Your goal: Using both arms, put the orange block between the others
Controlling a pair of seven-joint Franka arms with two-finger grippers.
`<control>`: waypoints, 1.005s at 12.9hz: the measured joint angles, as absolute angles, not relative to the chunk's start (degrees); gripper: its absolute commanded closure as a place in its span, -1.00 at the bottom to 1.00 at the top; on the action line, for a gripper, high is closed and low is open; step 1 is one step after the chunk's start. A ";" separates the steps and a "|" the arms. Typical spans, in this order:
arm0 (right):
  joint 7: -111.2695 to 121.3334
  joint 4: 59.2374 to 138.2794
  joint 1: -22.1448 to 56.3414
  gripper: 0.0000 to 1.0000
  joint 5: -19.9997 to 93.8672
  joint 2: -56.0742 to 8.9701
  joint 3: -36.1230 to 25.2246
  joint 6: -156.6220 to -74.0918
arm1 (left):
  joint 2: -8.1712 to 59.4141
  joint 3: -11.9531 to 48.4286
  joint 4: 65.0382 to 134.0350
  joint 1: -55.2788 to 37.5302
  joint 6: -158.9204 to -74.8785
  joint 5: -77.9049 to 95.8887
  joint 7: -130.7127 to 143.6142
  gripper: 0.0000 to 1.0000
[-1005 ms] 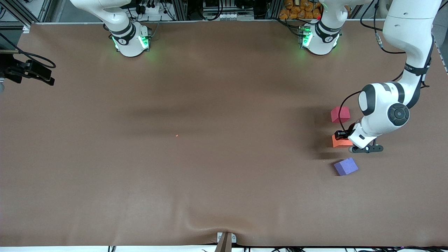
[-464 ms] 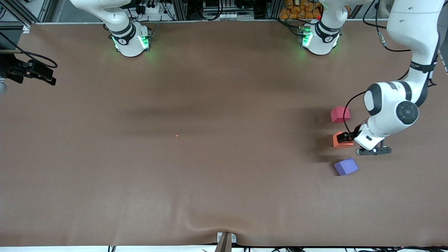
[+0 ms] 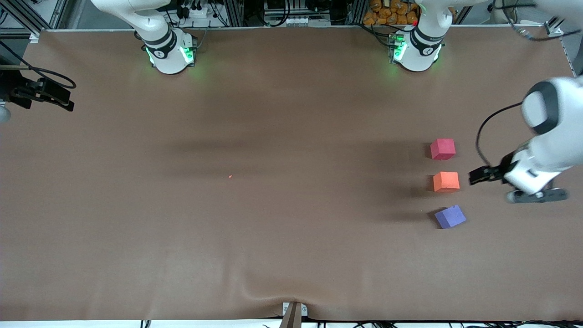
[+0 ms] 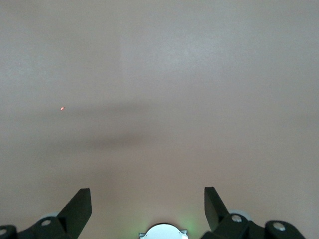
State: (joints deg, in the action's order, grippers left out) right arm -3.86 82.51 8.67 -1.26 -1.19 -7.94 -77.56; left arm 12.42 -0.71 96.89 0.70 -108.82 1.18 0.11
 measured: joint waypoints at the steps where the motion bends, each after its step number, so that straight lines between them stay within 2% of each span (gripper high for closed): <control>1: -3.86 82.51 8.67 -1.00 -1.26 -1.19 -7.94 -77.56 | 11.29 -0.50 92.50 0.65 -101.93 1.18 0.11 -1.00; 3: -3.86 82.52 8.65 -1.00 -1.26 -1.19 -8.00 -77.56 | 8.55 0.25 87.01 0.55 -93.73 1.18 0.24 -1.00; 5: -3.86 82.53 8.56 -1.00 -1.27 -1.19 -8.18 -77.58 | 5.20 1.23 86.19 0.52 -90.12 1.18 0.65 -1.00; 13: -3.86 82.30 8.50 -1.00 -1.27 -1.17 -8.58 -78.32 | -3.58 1.52 92.27 0.53 -86.39 1.53 1.00 -1.00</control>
State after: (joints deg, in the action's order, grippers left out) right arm -3.86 82.30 8.50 -1.27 -1.17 -8.58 -78.32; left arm -3.58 1.52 92.27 0.53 -86.39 1.53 1.00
